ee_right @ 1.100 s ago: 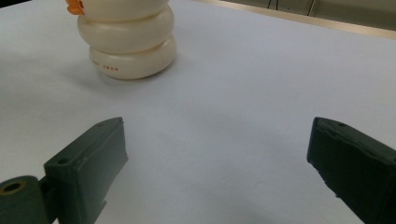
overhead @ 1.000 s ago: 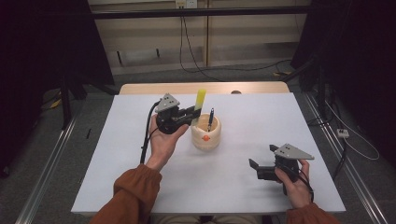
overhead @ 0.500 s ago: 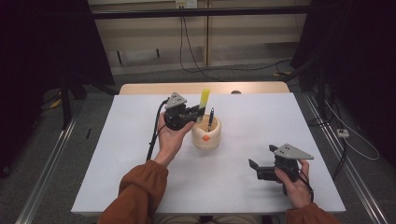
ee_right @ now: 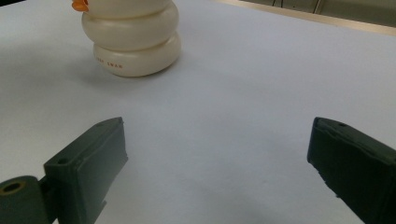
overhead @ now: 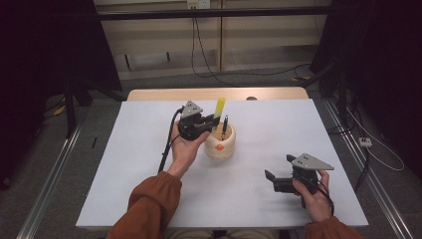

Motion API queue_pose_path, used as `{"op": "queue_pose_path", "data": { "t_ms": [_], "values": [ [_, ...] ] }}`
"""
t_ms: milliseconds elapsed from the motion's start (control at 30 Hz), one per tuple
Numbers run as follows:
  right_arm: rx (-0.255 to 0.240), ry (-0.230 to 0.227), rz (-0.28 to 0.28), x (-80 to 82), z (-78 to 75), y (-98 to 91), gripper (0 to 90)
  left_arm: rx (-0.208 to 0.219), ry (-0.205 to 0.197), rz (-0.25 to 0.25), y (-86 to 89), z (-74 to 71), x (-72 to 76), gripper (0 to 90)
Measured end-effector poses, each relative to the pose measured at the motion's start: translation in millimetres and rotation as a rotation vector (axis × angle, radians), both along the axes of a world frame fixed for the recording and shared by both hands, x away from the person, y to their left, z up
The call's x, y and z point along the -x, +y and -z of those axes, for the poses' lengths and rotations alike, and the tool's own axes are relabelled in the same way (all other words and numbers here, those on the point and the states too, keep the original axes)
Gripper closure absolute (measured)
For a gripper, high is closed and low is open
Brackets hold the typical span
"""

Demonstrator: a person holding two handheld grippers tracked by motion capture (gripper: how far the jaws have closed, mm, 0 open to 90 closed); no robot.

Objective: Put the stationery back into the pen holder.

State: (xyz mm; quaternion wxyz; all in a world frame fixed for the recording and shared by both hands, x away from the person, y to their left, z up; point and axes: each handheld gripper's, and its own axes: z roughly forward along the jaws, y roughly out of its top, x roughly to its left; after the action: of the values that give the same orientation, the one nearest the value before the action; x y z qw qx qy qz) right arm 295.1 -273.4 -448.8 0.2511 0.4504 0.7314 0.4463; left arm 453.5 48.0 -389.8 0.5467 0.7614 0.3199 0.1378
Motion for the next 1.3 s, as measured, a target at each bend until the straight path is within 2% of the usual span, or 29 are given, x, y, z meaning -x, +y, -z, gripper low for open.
{"op": "queue_pose_path", "data": {
  "t_ms": [133,233,267,367,467,567,733,867,967,1100,1200,1300],
  "values": [
    [0.001,0.003,-0.002,-0.3,0.4,0.3,4.5,-0.021,-0.002,0.000,0.9,4.1,-1.4,77.2],
    [0.001,0.004,-0.003,-0.3,0.5,0.3,4.5,-0.007,0.009,0.005,2.1,5.7,-2.0,75.8],
    [0.001,0.003,-0.002,-0.3,0.5,0.2,4.5,-0.005,0.007,0.000,2.4,5.3,-1.9,70.8],
    [0.002,0.004,-0.003,-0.3,0.5,0.3,4.5,-0.005,0.009,-0.027,2.9,1.7,0.6,46.5],
    [0.001,0.003,-0.003,-0.4,0.5,0.2,4.5,-0.004,-0.012,-0.014,3.2,-2.9,4.3,38.8],
    [0.002,0.002,-0.004,-0.5,0.5,0.4,4.5,-0.023,-0.030,-0.014,3.8,-5.9,6.7,31.0],
    [0.003,0.002,-0.006,-0.6,0.4,0.7,4.5,-0.051,-0.034,-0.008,7.9,-8.7,8.3,22.2],
    [0.002,0.003,-0.005,-0.6,0.5,0.5,4.5,-0.084,-0.013,0.004,13.5,-10.6,9.8,16.4],
    [0.002,0.003,-0.005,-0.6,0.5,0.6,4.5,-0.076,0.008,0.003,19.7,-12.6,12.4,11.7],
    [0.004,0.002,-0.006,-0.6,0.5,0.9,4.5,-0.080,0.003,0.002,29.9,-13.7,17.6,9.6],
    [0.005,0.001,-0.006,-0.9,0.6,1.1,4.5,-0.090,0.021,0.004,37.0,-13.8,21.4,8.0],
    [0.006,0.003,-0.005,-1.0,0.6,1.3,4.5,-0.098,0.017,0.001,44.2,-13.9,25.7,7.4]
  ]
}}
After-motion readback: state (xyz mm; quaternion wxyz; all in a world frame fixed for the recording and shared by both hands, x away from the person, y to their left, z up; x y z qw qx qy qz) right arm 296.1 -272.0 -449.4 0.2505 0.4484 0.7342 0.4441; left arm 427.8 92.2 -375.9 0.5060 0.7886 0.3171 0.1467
